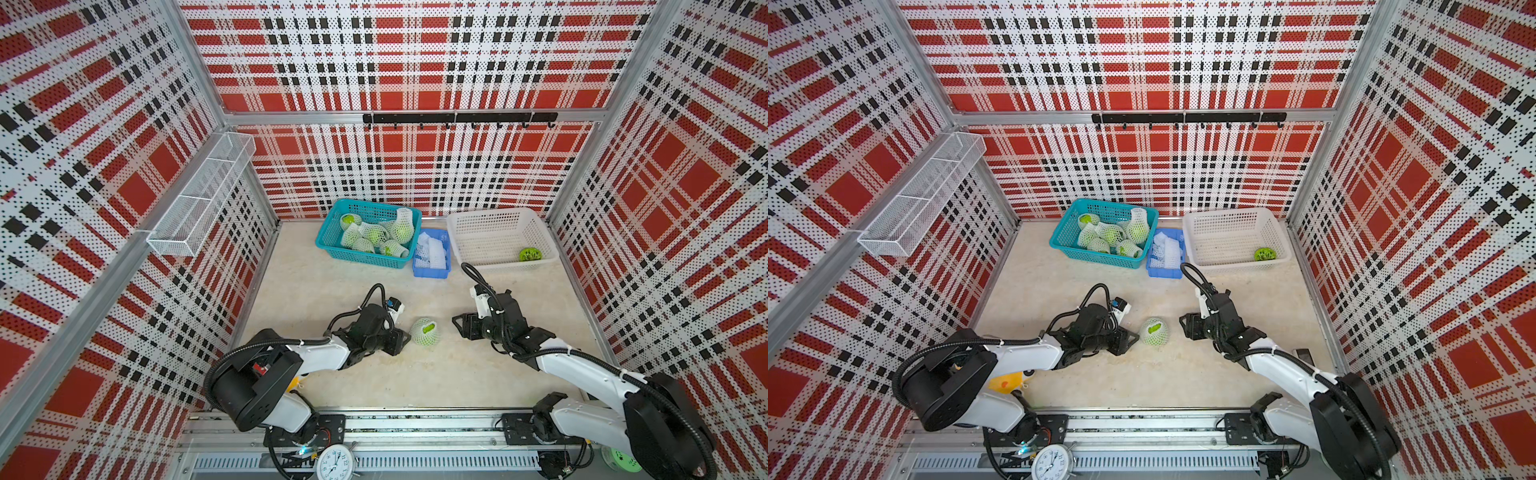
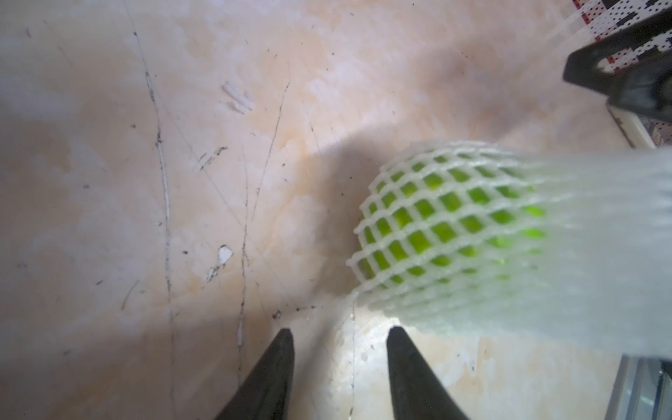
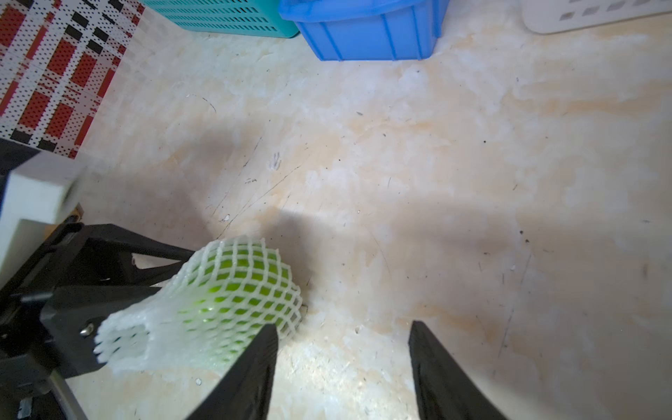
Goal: Sleeve custard apples in foam nets
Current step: Put on the foam net on the custard apple.
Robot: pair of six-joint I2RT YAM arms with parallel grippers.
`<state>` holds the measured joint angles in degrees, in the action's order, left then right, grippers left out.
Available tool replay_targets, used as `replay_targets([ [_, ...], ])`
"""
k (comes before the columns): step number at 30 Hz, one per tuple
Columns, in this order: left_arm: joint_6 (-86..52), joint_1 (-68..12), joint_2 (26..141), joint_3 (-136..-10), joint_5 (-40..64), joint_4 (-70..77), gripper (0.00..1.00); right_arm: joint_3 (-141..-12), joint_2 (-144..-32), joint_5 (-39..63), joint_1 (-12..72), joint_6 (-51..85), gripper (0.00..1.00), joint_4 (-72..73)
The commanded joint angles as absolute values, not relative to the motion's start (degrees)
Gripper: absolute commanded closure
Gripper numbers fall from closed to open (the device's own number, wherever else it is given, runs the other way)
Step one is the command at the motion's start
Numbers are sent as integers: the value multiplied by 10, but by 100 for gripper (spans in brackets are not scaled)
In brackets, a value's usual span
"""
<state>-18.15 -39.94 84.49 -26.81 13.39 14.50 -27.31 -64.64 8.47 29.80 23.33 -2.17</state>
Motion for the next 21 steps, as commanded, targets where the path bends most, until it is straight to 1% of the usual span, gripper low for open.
replay_targets([
  [1, -184, -402, 827, -260, 117, 138, 51, -275, -600, 101, 296, 191, 33, -11],
  [4, -181, -411, 759, -241, 69, 137, 45, -245, -545, 123, 297, 154, 25, 20],
  [7, -185, -412, 650, -213, 12, 122, 39, -225, -499, 134, 317, 97, 15, 42],
  [8, -185, -414, 606, -207, -12, 106, 34, -222, -490, 126, 335, 72, 12, 46],
  [9, -184, -415, 570, -203, -32, 92, 25, -219, -485, 115, 355, 47, 8, 53],
  [10, -179, -418, 537, -204, -50, 70, 4, -217, -485, 107, 376, 20, 4, 65],
  [11, -173, -419, 506, -207, -67, 45, 0, -215, -491, 96, 400, -7, 1, 80],
  [15, -145, -422, 434, -221, -81, -13, 1, -208, -560, 93, 451, -67, 0, 156],
  [18, -140, -426, 397, -223, -97, -37, 1, -210, -629, 82, 456, -69, 0, 224],
  [21, -138, -425, 369, -221, -108, -46, 1, -232, -700, 84, 457, -70, 0, 255],
])
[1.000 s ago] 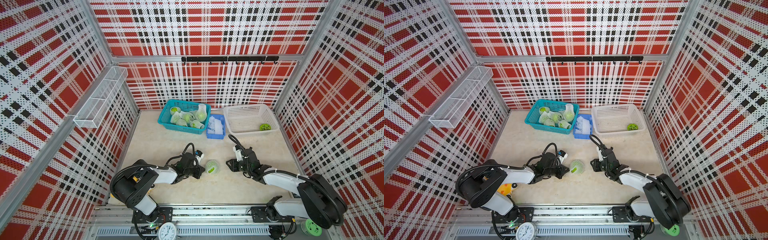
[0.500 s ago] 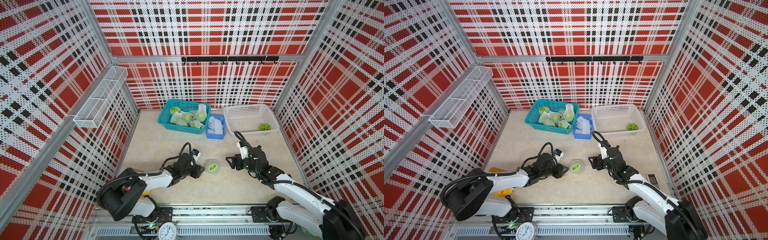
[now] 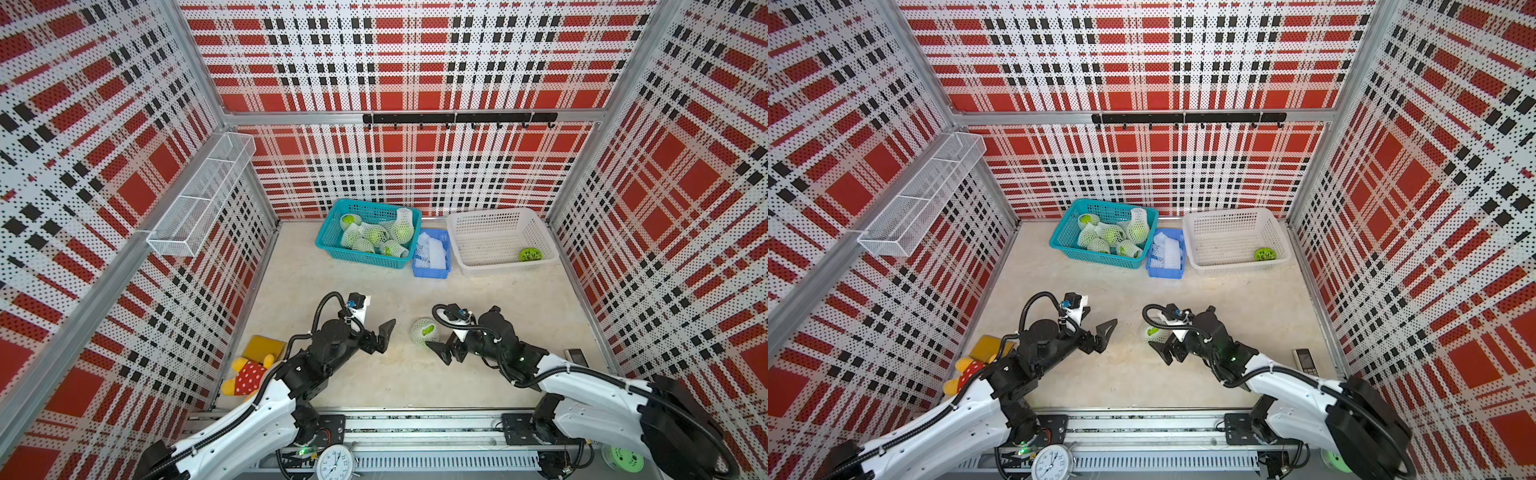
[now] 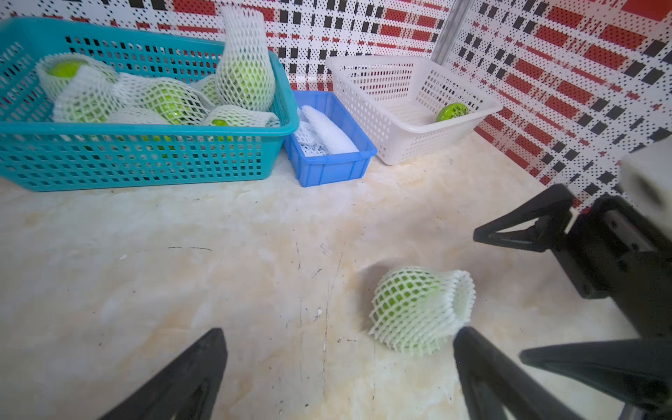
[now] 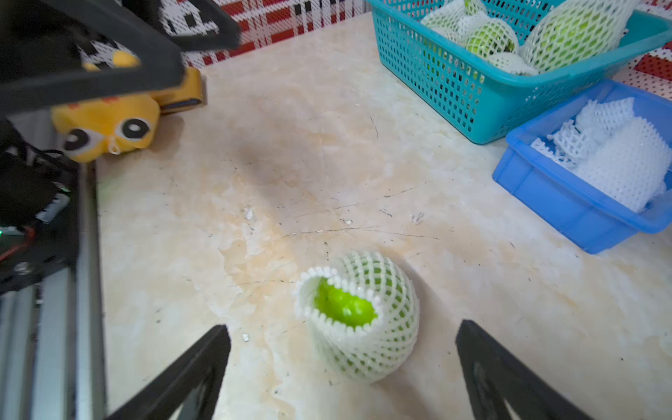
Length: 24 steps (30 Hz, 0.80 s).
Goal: Sleeve custard apples in foam nets
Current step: Put on the foam net on the custard apple, then pick up the custard apple from the center of the board.
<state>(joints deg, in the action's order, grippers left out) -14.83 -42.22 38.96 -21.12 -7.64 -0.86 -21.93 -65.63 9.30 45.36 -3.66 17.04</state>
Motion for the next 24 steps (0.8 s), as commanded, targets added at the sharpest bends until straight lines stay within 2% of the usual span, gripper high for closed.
replay_targets([
  [1, -136, -426, 364, -221, -110, -48, 1, -241, -721, 88, 457, -70, 0, 261],
  [10, -131, -423, 358, -216, -109, -57, 1, -289, -841, 108, 466, -42, 1, 319],
  [24, -136, -419, 361, -206, -101, -45, 0, -278, -938, 82, 470, 10, 14, 382],
])
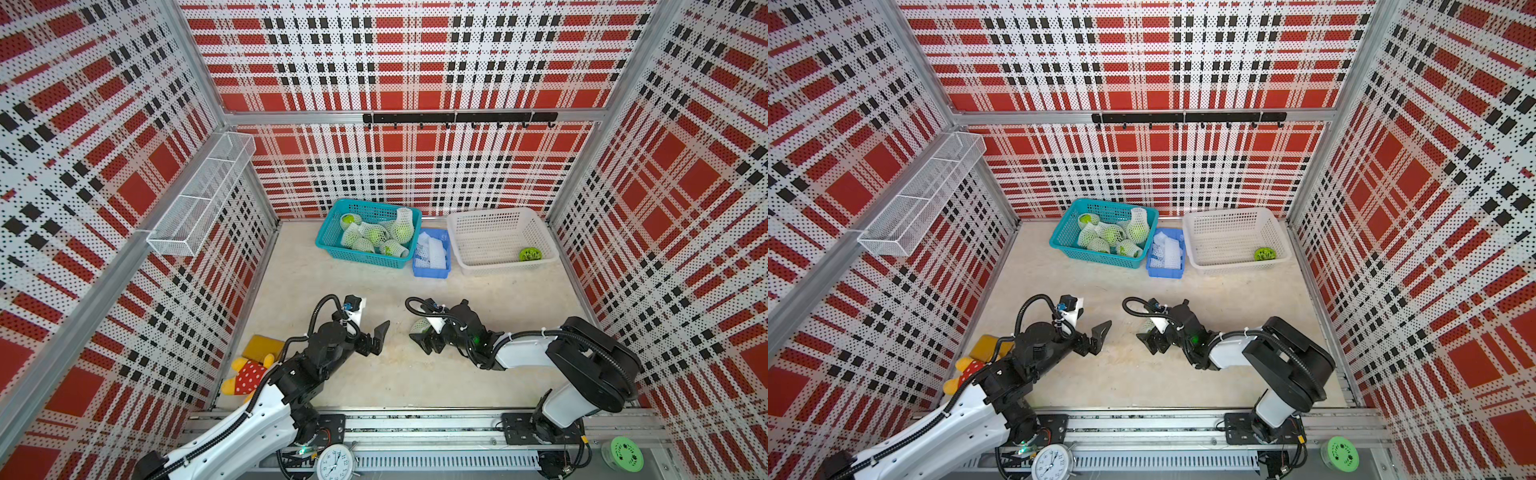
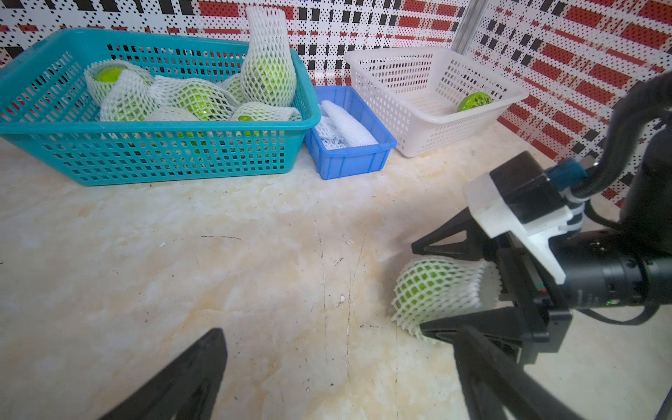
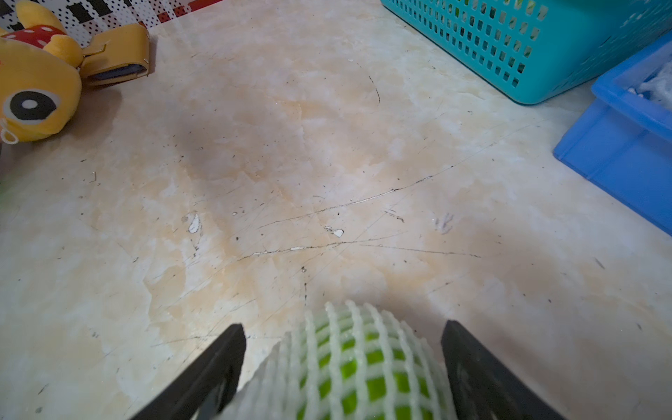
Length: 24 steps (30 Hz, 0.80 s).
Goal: Sleeve custard apples in foam nets
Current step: Pick up the custard apple from the center of the board.
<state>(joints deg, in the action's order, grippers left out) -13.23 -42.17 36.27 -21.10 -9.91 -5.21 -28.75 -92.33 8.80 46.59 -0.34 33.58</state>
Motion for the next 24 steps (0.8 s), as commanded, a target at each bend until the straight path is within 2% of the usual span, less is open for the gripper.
replay_targets([
  [1, -136, -419, 363, -206, -101, -45, 1, -276, -945, 82, 471, 11, 14, 387],
  [11, -138, -414, 372, -207, -96, -42, 1, -247, -1008, 73, 473, 39, 14, 466],
  [24, -141, -408, 373, -203, -89, -34, 0, -241, -1050, 60, 473, 56, 16, 486],
])
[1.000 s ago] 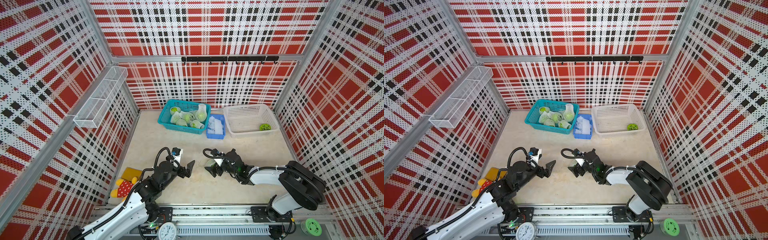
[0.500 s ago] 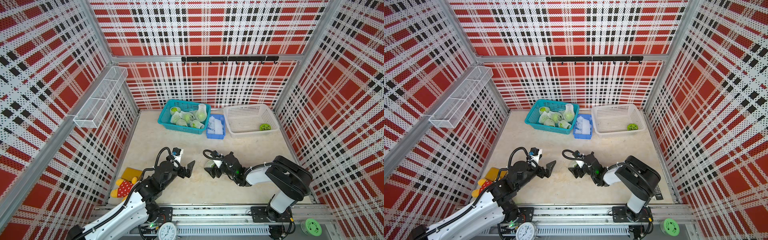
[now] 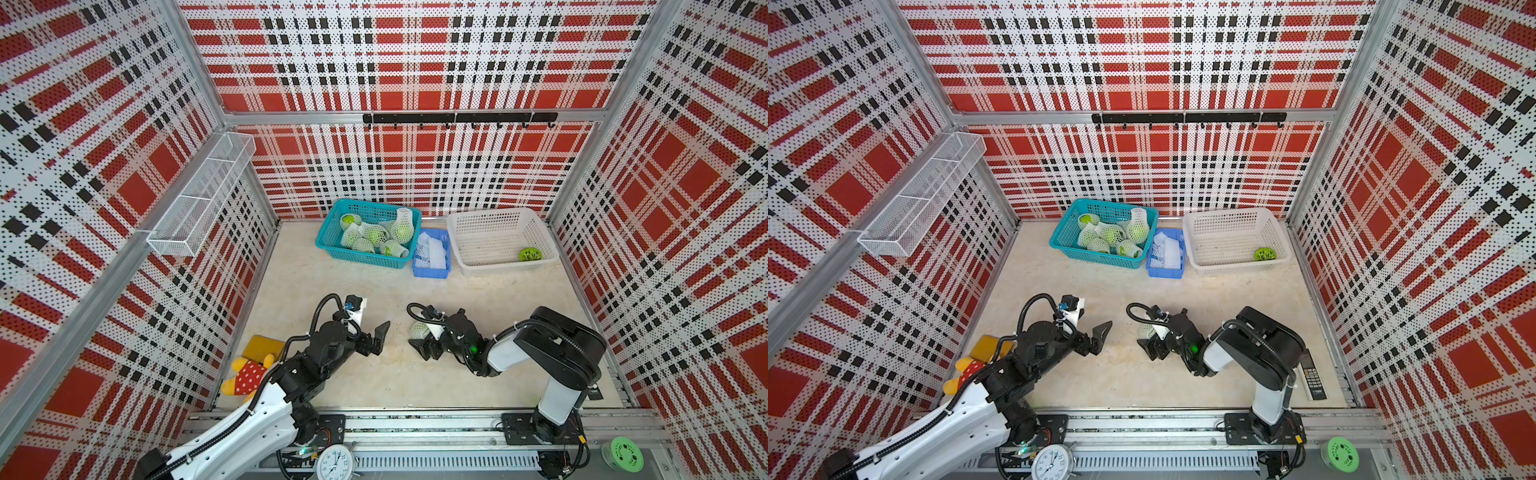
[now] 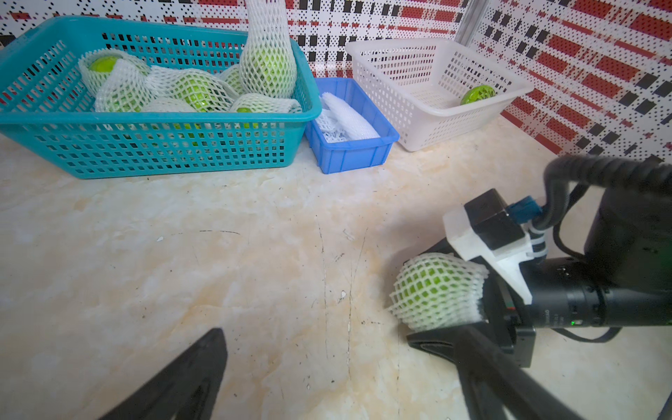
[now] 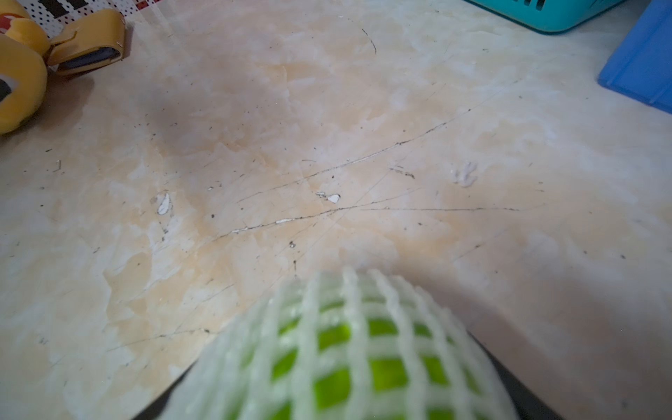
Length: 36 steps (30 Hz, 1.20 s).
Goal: Sleeve custard apples in foam nets
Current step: Pick up the custard apple from the center of the board, then place the custard apple in the basket.
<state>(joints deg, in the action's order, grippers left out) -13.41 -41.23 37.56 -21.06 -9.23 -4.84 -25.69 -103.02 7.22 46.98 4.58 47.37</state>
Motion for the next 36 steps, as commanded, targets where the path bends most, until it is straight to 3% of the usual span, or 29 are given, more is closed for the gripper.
replay_targets([
  [1, -142, -409, 372, -202, -88, -34, 0, -237, -1050, 60, 473, 60, 17, 495],
  [7, -143, -407, 370, -204, -82, -34, 1, -236, -1005, 60, 473, 66, 28, 483],
  [10, -143, -407, 369, -207, -78, -35, 0, -243, -964, 63, 473, 65, 39, 446],
  [17, -144, -408, 363, -215, -65, -41, 1, -259, -792, 117, 462, 117, 41, 327],
  [24, -130, -420, 382, -248, -49, -43, 1, -345, -638, 250, 383, 281, 42, 166],
  [29, -98, -451, 405, -286, -37, -44, 1, -358, -610, 339, 322, 404, 42, 208],
  [36, -45, -506, 436, -339, 15, -54, 1, -286, -640, 431, 235, 616, 41, 456],
])
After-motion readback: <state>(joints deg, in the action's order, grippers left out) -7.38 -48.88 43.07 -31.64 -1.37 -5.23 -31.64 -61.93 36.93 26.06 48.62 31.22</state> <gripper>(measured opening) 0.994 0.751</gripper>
